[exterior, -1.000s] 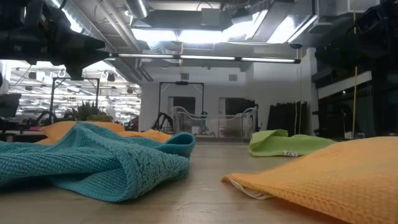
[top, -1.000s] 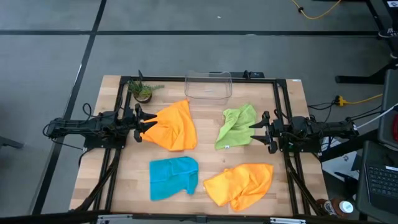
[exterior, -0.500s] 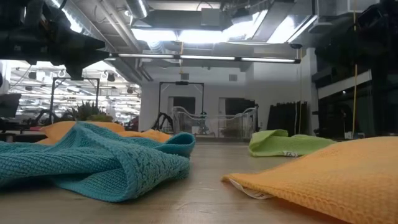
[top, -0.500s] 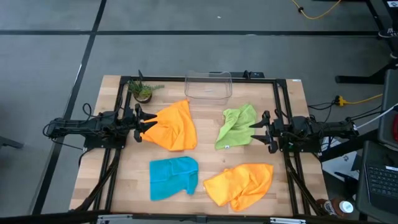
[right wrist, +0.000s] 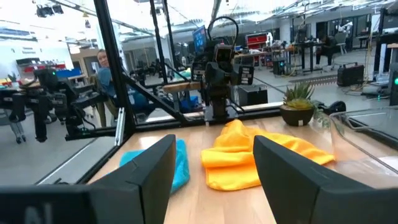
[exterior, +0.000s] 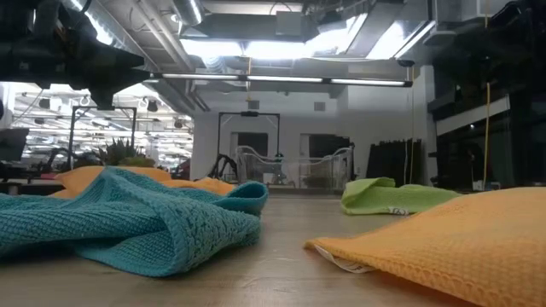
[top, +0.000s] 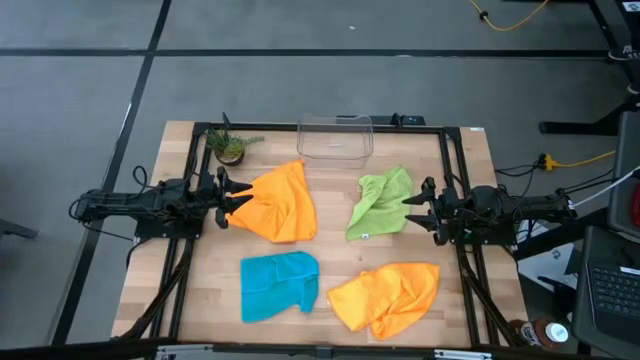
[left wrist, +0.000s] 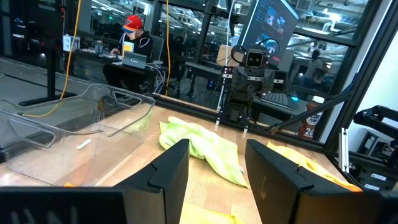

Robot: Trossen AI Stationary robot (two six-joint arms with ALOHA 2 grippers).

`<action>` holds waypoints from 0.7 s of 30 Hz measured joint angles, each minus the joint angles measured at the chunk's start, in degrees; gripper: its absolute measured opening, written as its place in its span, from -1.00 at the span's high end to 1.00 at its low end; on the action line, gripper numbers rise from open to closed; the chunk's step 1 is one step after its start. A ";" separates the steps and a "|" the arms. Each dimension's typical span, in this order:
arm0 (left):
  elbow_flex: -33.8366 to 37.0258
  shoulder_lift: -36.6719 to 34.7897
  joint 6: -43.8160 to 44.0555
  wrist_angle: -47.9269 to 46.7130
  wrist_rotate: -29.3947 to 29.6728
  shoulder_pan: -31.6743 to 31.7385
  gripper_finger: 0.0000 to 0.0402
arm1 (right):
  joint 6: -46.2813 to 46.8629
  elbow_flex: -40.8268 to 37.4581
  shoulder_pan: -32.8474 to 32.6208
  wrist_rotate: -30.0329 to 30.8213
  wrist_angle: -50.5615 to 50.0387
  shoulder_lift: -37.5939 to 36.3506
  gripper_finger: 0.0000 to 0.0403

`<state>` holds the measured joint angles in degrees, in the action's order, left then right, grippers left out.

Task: Fold microfiber towels
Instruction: Fold the green microfiber cloth

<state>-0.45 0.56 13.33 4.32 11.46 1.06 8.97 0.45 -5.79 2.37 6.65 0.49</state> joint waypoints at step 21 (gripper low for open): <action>0.00 0.01 -2.02 0.00 0.02 -0.01 0.25 | 6.47 0.00 0.00 -1.09 0.81 0.01 -0.08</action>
<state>-0.45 0.57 11.31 4.32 11.49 1.05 15.44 0.45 -5.79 1.28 7.46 0.50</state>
